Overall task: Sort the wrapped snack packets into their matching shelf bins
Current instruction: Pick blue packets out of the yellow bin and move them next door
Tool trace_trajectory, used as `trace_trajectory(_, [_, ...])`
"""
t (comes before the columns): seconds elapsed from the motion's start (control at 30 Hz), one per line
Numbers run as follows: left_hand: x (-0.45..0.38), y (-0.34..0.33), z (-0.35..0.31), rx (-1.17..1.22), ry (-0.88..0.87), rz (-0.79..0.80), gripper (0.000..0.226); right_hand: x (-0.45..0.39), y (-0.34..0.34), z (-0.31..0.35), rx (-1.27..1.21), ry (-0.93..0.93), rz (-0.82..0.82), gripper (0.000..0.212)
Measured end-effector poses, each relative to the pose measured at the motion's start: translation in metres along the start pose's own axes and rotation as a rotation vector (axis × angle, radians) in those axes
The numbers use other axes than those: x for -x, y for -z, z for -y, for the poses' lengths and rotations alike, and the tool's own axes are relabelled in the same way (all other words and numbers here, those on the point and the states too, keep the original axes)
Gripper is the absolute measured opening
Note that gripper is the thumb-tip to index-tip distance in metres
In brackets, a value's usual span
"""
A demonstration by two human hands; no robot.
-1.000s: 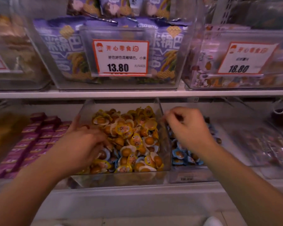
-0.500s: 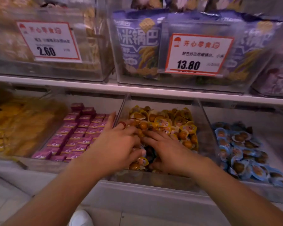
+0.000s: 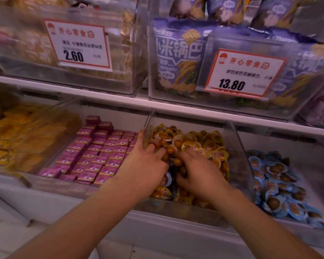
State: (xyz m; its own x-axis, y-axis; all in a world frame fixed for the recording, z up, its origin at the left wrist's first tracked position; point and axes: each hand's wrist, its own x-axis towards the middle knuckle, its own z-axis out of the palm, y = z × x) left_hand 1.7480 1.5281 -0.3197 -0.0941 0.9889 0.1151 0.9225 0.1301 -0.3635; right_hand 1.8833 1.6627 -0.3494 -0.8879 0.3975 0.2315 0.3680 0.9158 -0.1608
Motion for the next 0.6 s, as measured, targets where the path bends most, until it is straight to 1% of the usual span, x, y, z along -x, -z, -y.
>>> trace_trajectory(0.07, [-0.001,-0.002,-0.001,0.006,0.003,-0.011,0.031,0.001,0.004,-0.001,-0.124,-0.07,-0.051,0.07])
trace_trajectory(0.1, [-0.002,-0.002,-0.001,0.011,0.007,-0.016,0.033,0.002,0.007,-0.003,-0.167,-0.095,-0.089,0.074])
trace_trajectory(0.17, [-0.002,-0.002,-0.001,0.026,0.014,-0.026,0.04,0.004,0.014,-0.008,-0.199,-0.145,-0.147,0.074])
trace_trajectory(0.23, [0.0,-0.001,0.0,0.067,0.008,-0.064,0.043,0.009,0.022,-0.011,-0.179,-0.161,-0.185,0.069])
trace_trajectory(0.27, [0.001,-0.001,0.001,0.112,0.013,-0.116,0.039,0.012,0.026,-0.012,-0.167,-0.143,-0.206,0.065])
trace_trajectory(0.33, [0.002,0.003,0.0,0.31,0.087,-0.26,0.028,0.017,0.031,-0.01,-0.212,-0.078,-0.248,0.053])
trace_trajectory(0.37, [0.002,0.005,0.0,0.442,0.157,-0.329,0.027,0.019,0.033,-0.006,-0.296,-0.085,-0.256,0.045])
trace_trajectory(0.4, [0.002,0.007,-0.001,0.585,0.234,-0.383,0.028,0.019,0.034,-0.002,-0.439,-0.148,-0.245,0.036])
trace_trajectory(0.43, [0.002,0.009,-0.002,0.724,0.303,-0.423,0.03,0.018,0.035,0.003,-0.659,-0.268,-0.219,0.027])
trace_trajectory(0.47, [0.001,0.01,-0.003,0.832,0.347,-0.454,0.031,0.018,0.038,0.009,-0.958,-0.429,-0.175,0.02])
trace_trajectory(0.5, [0.001,0.012,-0.005,0.887,0.357,-0.489,0.031,0.017,0.043,0.015,-1.284,-0.573,-0.092,0.018])
trace_trajectory(0.53, [0.001,0.014,-0.009,0.9,0.342,-0.528,0.031,0.018,0.048,0.019,-1.56,-0.649,0.016,0.02])
trace_trajectory(0.57, [-0.001,0.015,-0.013,0.896,0.317,-0.563,0.031,0.019,0.052,0.022,-1.739,-0.664,0.116,0.026])
trace_trajectory(0.6, [-0.003,0.017,-0.018,0.894,0.294,-0.58,0.03,0.022,0.055,0.023,-1.831,-0.644,0.19,0.03])
